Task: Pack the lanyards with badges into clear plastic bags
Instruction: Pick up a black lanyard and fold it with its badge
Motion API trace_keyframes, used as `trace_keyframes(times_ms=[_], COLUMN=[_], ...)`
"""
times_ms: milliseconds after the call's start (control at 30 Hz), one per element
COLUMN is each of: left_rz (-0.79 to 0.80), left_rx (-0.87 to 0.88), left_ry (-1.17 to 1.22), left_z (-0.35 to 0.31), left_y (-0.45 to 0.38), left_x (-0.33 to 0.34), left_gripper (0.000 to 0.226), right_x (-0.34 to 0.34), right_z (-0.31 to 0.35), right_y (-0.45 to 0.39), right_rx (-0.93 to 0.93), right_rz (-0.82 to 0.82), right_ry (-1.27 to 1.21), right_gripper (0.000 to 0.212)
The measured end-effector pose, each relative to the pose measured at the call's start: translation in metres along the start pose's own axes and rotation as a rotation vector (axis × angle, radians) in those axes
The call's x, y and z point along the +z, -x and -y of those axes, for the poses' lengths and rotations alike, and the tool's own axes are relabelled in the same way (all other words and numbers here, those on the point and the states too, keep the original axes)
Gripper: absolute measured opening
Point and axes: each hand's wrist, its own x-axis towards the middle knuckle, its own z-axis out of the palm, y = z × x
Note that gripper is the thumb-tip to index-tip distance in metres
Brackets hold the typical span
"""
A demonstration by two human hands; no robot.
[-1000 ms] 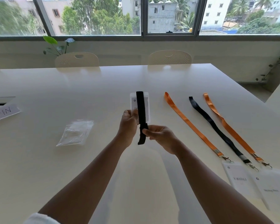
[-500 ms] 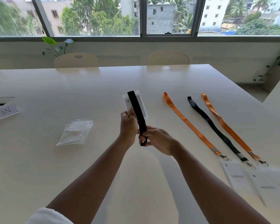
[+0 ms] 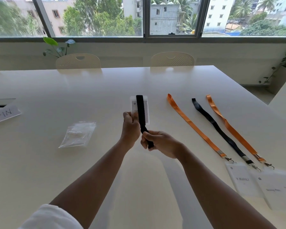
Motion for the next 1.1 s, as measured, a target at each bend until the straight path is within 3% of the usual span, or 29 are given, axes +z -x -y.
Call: trace_keyframes(times_ms=[67,167,433,633,800,933,1100], left_rz=[0.052,0.108,0.213,0.322,0.419,0.442,0.359], left_rx=[0.043,0.066,-0.01,-0.069,-0.16,-0.181,0.025], left_ry=[-0.055,-0.144,-0.159,-0.143,-0.056,-0.009,-0.368], left_z=[0.007,0.015,0.014,0.016,0.031,0.037,0.05], left_y=[0.003,0.005,0.017,0.026,0.029,0.035,0.047], left_x=[-0.002,-0.002,0.011,0.025,0.046,0.06,0.065], left_gripper=[0.014,0.01,0.013,0.009,0.012,0.022,0.053], right_x=[-0.003,-0.006,-0.009,-0.014,-0.023,-0.034,-0.043], right_z=[0.007,0.014,0.014,0.002,-0.009,-0.02,-0.037], right_y=[0.0,-0.001,-0.014,-0.006,0.005,0.014,0.02], right_rx=[-0.031,-0.011,0.043,-0.009,-0.045,-0.04,-0.044], right_rz=[-0.048,-0.244,-0.589,-0.612,-0.686,-0.702,-0.732], right_ry=[-0.031,-0.055,-0.261,-0.381,-0.322,-0.313,-0.157], right_gripper=[0.031,0.027,0.016,0.017,0.026,0.016,0.012])
